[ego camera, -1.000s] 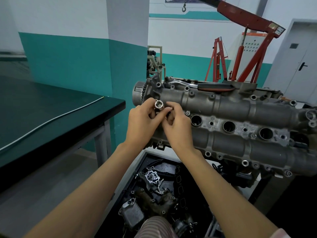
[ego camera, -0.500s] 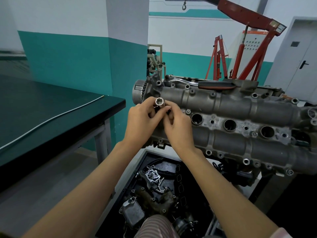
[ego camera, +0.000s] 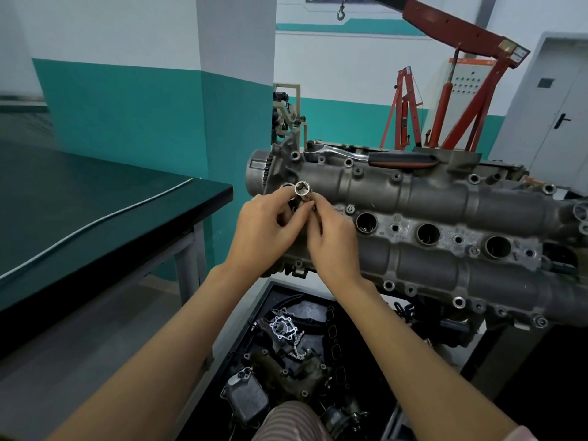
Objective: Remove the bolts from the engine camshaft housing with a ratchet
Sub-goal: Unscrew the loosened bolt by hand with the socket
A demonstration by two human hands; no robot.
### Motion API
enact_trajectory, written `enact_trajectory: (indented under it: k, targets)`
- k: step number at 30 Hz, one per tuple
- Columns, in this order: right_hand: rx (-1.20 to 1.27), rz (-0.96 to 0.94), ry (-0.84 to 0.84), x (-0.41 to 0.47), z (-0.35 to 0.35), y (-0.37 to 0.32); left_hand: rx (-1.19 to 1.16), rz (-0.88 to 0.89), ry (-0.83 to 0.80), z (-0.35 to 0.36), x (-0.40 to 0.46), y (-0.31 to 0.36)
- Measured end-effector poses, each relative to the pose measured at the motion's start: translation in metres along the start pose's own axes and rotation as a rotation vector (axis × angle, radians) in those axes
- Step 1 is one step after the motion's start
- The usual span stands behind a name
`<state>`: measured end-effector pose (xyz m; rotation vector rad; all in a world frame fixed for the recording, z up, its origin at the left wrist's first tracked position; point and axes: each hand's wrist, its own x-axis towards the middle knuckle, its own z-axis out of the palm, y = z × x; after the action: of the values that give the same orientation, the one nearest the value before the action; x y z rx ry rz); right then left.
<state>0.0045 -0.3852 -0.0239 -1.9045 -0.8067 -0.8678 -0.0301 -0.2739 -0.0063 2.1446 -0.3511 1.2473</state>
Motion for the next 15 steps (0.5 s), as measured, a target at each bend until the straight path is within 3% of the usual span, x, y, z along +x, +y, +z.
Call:
enact_trajectory:
  k: [8,15]
  targets:
    - [0.02,0.154,0.068,0.0076,0.0052,0.002,-0.102,-0.076,0.062,0.0034,0.0013,0.0016]
    - [-0.022,0.04,-0.003,0.0023,0.0008,0.0036,0.078,0.072,-0.14,-0.0038,0.0038,0.0025]
